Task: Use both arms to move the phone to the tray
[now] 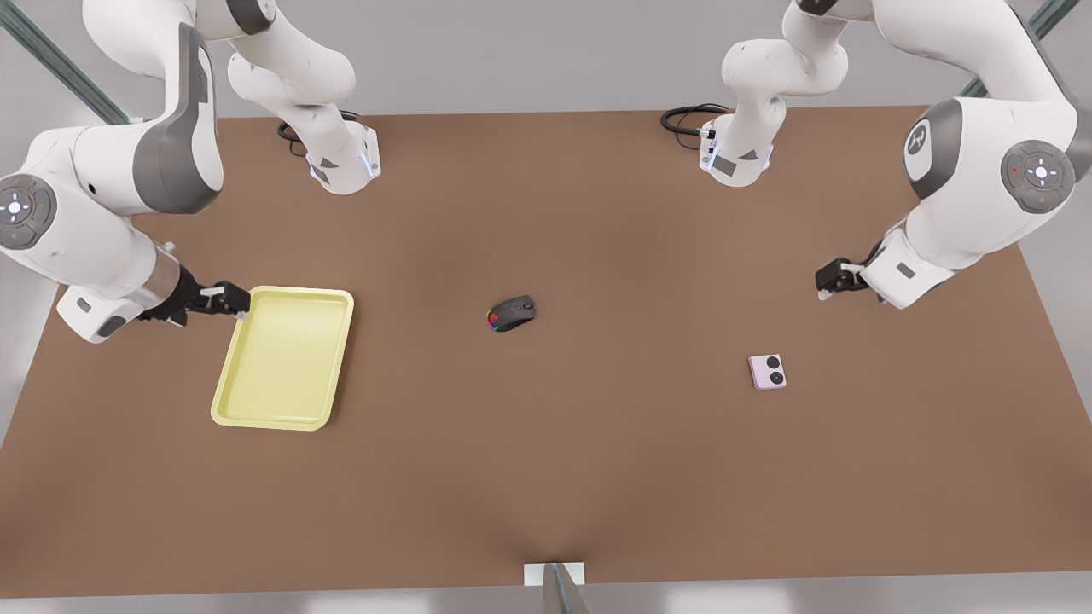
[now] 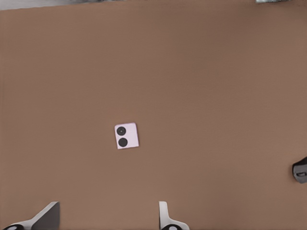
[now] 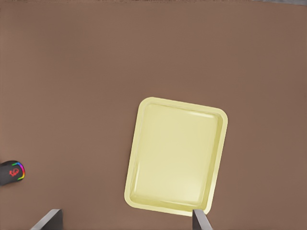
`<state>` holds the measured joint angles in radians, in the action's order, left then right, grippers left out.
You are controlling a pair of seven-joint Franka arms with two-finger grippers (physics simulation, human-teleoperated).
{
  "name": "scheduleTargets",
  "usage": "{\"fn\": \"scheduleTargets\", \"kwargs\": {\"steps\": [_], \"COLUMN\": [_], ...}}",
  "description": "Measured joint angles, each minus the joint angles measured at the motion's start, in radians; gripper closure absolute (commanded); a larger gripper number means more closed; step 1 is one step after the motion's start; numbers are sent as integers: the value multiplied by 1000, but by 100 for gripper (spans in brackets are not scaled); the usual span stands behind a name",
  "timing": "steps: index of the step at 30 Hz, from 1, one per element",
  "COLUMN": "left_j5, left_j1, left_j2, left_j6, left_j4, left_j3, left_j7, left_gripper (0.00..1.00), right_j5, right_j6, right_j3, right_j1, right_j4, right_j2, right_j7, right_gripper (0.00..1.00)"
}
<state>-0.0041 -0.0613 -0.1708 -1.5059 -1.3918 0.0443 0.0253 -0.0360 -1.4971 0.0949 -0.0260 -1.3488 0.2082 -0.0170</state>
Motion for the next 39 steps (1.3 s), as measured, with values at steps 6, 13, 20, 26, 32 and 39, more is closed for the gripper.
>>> {"fn": "scheduleTargets", "kwargs": {"steps": [6, 13, 20, 26, 32, 39], "left_j5": [2, 0, -7, -8, -4, 0], "left_j1": [5, 10, 63, 81, 81, 81], "left_j2": [-165, -280, -335, -374, -400, -420], "left_j6": [-57, -409, -678, -786, -837, -858], "left_j4": [-93, -424, -522, -521, -520, -520], "left_j3": [1, 1, 0, 0, 0, 0], "left_j7": [10, 24, 32, 35, 37, 38], "left_gripper": [0, 0, 0, 0, 0, 0], "right_j5": [0, 0, 1, 0, 0, 0], "right_j6": [-21, -30, -32, -33, -33, -33], "right_j3": [0, 0, 0, 0, 0, 0], "right_j1": [0, 0, 0, -1, -2, -2], "right_j4": [1, 1, 1, 0, 0, 0], "right_j2": [0, 0, 0, 1, 1, 2], "right_j7": [-2, -3, -4, -6, -8, -9], "right_gripper": [0, 0, 0, 0, 0, 0]}}
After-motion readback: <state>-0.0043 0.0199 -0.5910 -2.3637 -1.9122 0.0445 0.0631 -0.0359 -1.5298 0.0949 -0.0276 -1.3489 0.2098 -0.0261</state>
